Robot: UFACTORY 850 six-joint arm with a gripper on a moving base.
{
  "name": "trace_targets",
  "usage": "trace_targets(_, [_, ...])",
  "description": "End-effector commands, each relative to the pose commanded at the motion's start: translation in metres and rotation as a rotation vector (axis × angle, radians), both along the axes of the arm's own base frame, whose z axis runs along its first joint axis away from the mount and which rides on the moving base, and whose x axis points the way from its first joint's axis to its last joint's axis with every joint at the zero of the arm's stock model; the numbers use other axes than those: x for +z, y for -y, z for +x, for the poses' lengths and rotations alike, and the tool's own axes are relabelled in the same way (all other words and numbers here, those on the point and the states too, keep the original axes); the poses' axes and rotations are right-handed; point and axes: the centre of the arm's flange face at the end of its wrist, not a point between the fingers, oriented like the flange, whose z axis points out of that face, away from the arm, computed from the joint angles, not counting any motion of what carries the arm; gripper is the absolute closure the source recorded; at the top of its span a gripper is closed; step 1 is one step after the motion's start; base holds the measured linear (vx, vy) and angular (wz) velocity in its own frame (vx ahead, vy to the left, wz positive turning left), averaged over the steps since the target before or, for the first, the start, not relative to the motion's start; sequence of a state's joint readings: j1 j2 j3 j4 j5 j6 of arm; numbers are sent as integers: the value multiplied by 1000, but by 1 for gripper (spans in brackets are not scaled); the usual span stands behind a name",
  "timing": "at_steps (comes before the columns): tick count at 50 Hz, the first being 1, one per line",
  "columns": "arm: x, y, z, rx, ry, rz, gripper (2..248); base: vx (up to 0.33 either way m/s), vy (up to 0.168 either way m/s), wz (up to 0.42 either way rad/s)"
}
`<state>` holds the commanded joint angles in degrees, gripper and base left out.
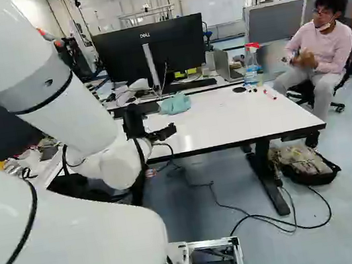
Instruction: Clean the table with the green towel
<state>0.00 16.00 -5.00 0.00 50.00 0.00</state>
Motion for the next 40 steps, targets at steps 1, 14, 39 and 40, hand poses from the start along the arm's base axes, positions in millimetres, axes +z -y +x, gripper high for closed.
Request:
trace_targets(1, [0, 0, 0, 0, 0, 0, 3, 0, 0, 0])
trace_targets(14, [0, 0, 0, 0, 0, 0, 3, 0, 0, 0])
trace_targets(39, [0, 0, 0, 0, 0, 0, 3, 0, 0, 0])
trace_targets(40, [0, 0, 1, 0, 0, 0, 3, 0, 0, 0])
